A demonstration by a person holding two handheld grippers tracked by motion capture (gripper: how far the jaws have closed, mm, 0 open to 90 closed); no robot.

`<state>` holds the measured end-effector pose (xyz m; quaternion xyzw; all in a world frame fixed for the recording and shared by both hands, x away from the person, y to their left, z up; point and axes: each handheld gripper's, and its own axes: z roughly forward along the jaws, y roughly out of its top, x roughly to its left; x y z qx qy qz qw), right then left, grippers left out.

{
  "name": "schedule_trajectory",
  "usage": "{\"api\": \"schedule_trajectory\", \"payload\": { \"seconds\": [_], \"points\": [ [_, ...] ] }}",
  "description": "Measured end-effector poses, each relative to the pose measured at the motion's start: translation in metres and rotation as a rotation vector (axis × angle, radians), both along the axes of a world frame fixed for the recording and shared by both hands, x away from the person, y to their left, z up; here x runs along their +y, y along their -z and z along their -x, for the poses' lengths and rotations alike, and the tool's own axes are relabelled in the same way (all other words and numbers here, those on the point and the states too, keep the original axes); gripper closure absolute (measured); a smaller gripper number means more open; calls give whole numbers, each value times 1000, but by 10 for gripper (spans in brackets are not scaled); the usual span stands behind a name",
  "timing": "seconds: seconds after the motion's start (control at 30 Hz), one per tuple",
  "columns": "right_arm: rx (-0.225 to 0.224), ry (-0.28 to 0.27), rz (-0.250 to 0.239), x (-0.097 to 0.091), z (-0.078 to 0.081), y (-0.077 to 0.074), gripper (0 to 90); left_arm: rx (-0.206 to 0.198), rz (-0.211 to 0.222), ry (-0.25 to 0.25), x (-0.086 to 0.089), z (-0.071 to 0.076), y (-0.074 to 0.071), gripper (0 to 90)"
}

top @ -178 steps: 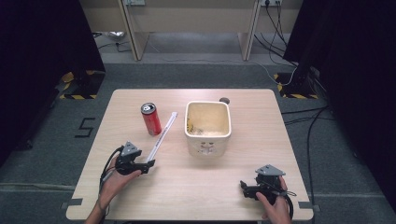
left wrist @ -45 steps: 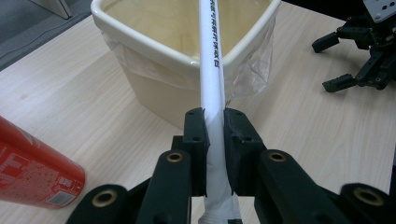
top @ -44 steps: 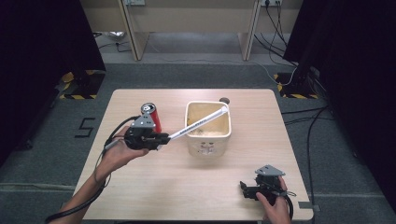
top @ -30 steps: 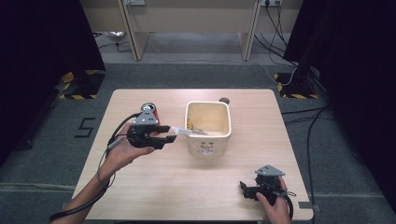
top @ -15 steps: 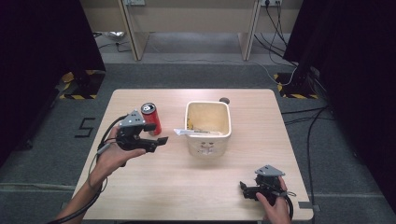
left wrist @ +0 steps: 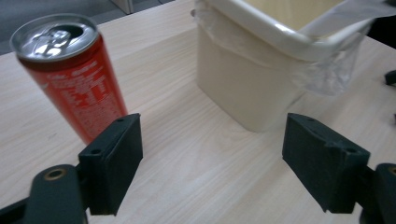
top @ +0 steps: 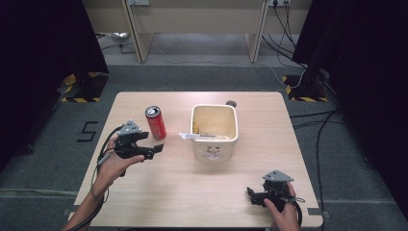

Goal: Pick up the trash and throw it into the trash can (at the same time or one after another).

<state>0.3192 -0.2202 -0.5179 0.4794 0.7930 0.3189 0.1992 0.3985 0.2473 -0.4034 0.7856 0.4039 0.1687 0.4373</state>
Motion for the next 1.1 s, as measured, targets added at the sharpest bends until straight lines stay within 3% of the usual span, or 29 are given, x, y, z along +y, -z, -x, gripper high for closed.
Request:
{"api": "schedule_trajectory", "payload": {
  "seconds": [0.63,0.9,1.1],
  "points": [
    [-2,0,0,0,0,0,2,22,9,-102,14,-24,25,180],
    [-1,0,0,0,0,0,3,20,35,-137,19,-32,26,170],
    [-2,-1,1,0,0,0,2,15,18,-143,20,-37,27,172]
  ]
}}
